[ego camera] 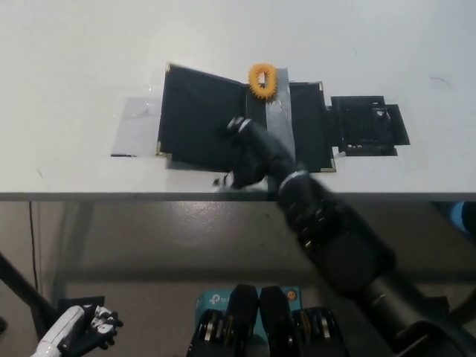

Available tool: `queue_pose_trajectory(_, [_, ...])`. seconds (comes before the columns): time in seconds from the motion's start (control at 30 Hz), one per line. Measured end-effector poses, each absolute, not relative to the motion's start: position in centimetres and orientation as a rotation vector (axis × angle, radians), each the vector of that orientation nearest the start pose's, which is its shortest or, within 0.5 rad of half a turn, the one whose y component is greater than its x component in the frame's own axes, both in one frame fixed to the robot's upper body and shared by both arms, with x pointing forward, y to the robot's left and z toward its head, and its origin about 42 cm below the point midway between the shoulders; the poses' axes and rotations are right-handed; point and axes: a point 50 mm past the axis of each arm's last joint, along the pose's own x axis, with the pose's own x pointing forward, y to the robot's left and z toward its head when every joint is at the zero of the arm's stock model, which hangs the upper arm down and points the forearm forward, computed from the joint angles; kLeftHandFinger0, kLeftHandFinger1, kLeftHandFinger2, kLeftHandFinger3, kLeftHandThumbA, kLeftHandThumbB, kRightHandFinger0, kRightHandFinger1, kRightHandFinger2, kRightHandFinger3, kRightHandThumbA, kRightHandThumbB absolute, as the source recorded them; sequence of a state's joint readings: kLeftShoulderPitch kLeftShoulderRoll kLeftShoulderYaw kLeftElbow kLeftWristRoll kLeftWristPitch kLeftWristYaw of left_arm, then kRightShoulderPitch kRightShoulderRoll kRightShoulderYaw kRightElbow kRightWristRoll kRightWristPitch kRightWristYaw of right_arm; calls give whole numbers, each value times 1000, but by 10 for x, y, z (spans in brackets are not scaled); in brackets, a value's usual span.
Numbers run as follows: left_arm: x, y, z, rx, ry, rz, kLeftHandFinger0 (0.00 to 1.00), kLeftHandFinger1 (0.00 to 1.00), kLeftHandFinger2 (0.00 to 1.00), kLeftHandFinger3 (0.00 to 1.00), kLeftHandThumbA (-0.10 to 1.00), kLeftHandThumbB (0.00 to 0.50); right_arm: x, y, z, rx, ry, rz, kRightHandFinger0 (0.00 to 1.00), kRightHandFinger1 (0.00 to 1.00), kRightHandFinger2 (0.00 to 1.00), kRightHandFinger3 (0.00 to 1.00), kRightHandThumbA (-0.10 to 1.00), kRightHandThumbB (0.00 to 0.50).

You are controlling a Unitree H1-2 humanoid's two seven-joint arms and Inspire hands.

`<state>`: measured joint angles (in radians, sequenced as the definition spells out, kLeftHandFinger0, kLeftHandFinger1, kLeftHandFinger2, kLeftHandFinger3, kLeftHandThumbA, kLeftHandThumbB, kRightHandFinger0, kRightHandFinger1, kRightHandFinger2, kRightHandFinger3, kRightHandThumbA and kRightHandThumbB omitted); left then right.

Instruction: The robot uses its right hand to push the cover of the diary kept in the middle of the desk towards the left to open it

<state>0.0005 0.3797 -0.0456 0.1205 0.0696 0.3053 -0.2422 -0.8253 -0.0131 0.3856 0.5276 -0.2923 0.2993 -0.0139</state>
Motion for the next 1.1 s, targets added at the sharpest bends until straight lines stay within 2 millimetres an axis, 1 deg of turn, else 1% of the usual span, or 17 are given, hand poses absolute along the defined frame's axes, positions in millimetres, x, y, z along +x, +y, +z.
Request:
queue_pose_trajectory(0.07, [271,335,59,393,486,-186,487,577,264,375,439,500,489,-72,255,-565,-77,315,960,884,752,844,975,173])
queue_pose_trajectory(0.1, [271,335,58,388,489,-183,499,586,279,385,448,500,490,-82,269,-504,-85,292,981,912,784,873,1000,183])
queue_pose_trajectory(0.17, [269,335,56,384,493,-181,491,589,296,403,451,500,490,-99,290,-405,-108,265,945,915,824,921,1000,141])
queue_pose_trajectory(0.23, [268,334,55,383,497,-181,482,583,292,410,446,500,488,-111,307,-334,-143,252,913,897,828,921,1000,142])
queue_pose_trajectory(0.27, [267,334,54,382,500,-181,493,593,290,399,436,500,485,-121,317,-293,-169,245,920,906,846,911,1000,166])
queue_pose_trajectory(0.3, [266,334,54,382,501,-181,496,596,291,400,437,500,483,-125,320,-277,-180,244,937,908,851,913,1000,180])
queue_pose_trajectory(0.37, [265,334,53,381,505,-181,507,598,285,394,442,500,476,-138,321,-242,-198,243,920,885,852,925,1000,146])
queue_pose_trajectory(0.43, [264,334,52,380,508,-181,502,593,276,385,455,500,468,-150,312,-216,-191,242,915,880,854,931,1000,114])
queue_pose_trajectory(0.6, [262,334,50,378,513,-181,506,593,271,376,469,500,439,-184,279,-148,-146,230,843,817,798,859,1000,138])
queue_pose_trajectory(0.67, [262,334,50,378,515,-180,518,604,276,375,475,500,420,-205,262,-102,-124,202,810,799,794,845,997,131])
queue_pose_trajectory(0.7, [262,335,50,377,515,-179,524,609,283,381,499,500,409,-214,256,-78,-119,188,775,768,767,817,989,150])
queue_pose_trajectory(0.77, [261,336,50,377,516,-176,519,604,289,389,491,500,387,-233,245,-30,-114,146,775,767,764,818,992,135])
queue_pose_trajectory(0.87, [261,340,51,374,513,-159,524,608,295,393,486,500,348,-266,230,41,-112,47,720,712,699,744,960,165])
queue_pose_trajectory(0.9, [260,344,52,373,509,-140,511,600,289,393,494,500,327,-282,219,67,-109,-13,709,689,664,701,914,174])
queue_pose_trajectory(0.97, [257,351,52,376,513,-120,521,603,283,393,493,500,304,-300,198,95,-74,-92,735,707,664,698,930,201])
queue_pose_trajectory(1.0, [256,353,52,375,515,-114,515,592,270,385,478,500,293,-306,187,105,-50,-125,683,670,634,666,918,223])
queue_pose_trajectory(1.1, [255,353,52,368,515,-108,517,591,268,380,473,500,275,-317,166,124,-18,-193,524,571,569,576,895,241])
